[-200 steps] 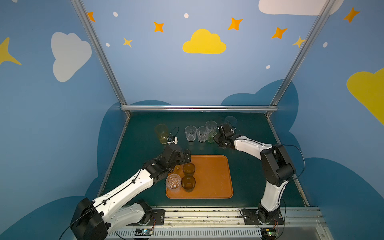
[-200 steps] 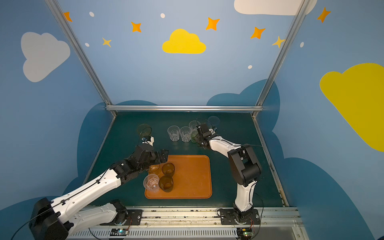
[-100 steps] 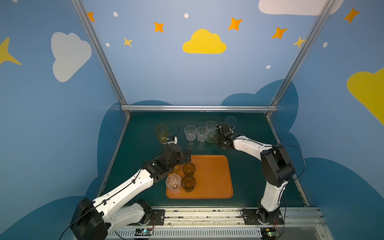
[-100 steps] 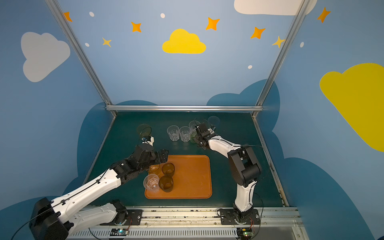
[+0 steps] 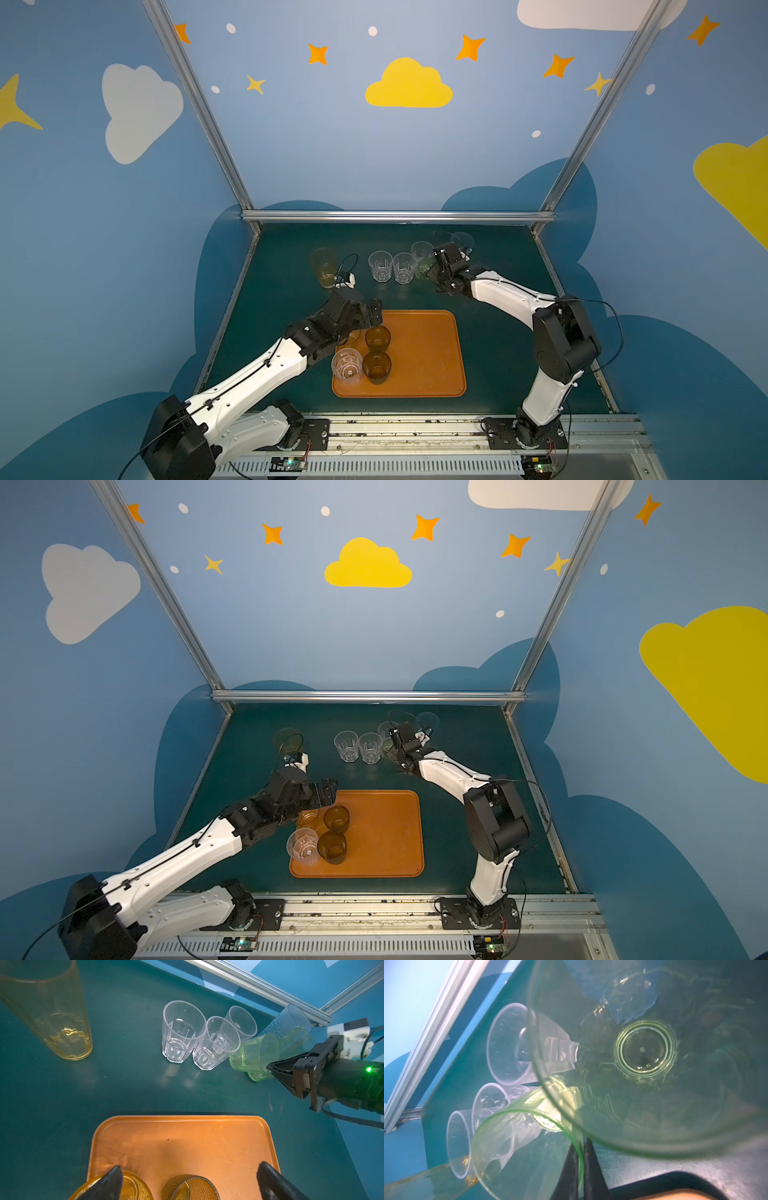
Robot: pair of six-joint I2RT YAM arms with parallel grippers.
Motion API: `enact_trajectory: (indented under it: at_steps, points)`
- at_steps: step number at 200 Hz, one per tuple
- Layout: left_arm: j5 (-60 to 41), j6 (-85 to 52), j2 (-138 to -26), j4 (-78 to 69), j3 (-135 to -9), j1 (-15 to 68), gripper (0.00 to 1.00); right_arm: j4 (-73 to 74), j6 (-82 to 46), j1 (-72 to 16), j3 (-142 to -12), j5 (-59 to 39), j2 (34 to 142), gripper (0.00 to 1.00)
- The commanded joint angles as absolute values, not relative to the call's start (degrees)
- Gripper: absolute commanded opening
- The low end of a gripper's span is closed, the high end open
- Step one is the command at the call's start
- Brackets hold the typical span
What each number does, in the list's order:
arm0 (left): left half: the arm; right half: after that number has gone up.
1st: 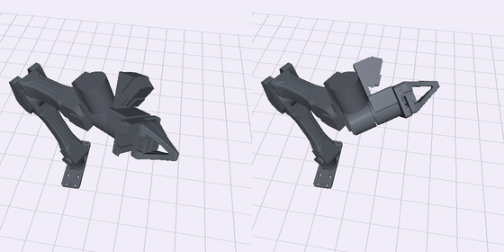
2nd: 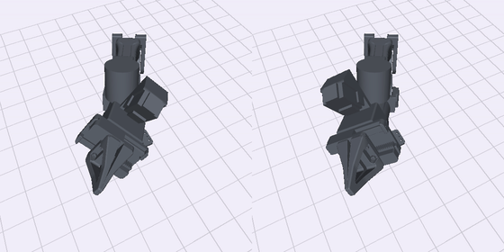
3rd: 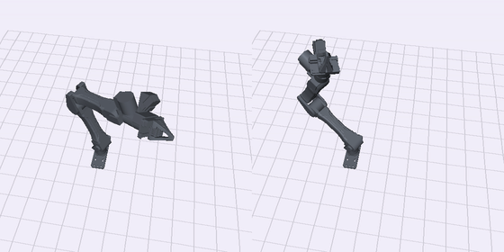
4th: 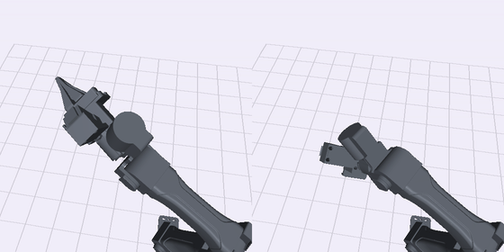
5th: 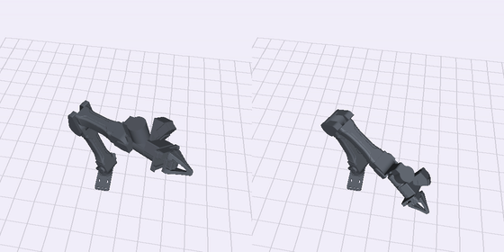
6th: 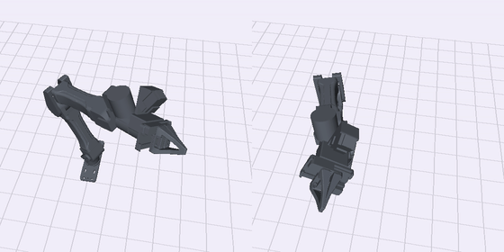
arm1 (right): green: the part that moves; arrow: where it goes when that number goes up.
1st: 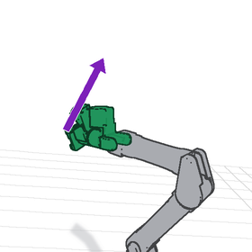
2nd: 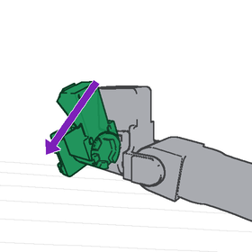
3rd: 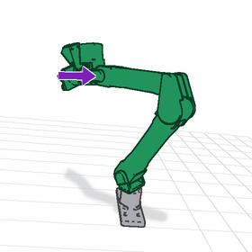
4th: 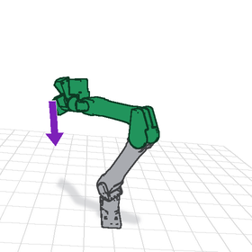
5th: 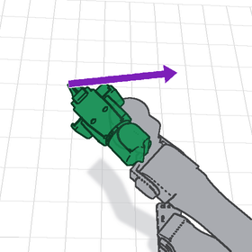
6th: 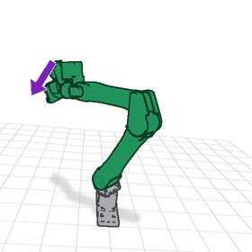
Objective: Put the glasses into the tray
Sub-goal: 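Lift the green glass with right gripper and carry it toward the tray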
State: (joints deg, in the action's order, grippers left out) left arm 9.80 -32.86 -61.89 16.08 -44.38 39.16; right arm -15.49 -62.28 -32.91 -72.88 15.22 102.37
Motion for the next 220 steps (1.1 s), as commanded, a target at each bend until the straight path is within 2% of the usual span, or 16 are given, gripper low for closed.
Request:
enact_trajectory:
  at_steps: [1,119,220]
  points:
    - [9.5,-33.5,-61.4,16.1,-44.6,38.9,1.00,-17.5,-60.7,-33.6,-74.3,17.8,99.3,0.07]
    - [8.1,-34.7,-60.6,17.5,-46.2,38.9,1.00,-19.3,-56.0,-36.6,-65.4,19.5,89.8,0.05]
    - [5.2,-37.5,-55.3,21.5,-46.0,39.0,1.00,-25.0,-51.3,-42.0,-61.1,18.3,76.1,0.05]
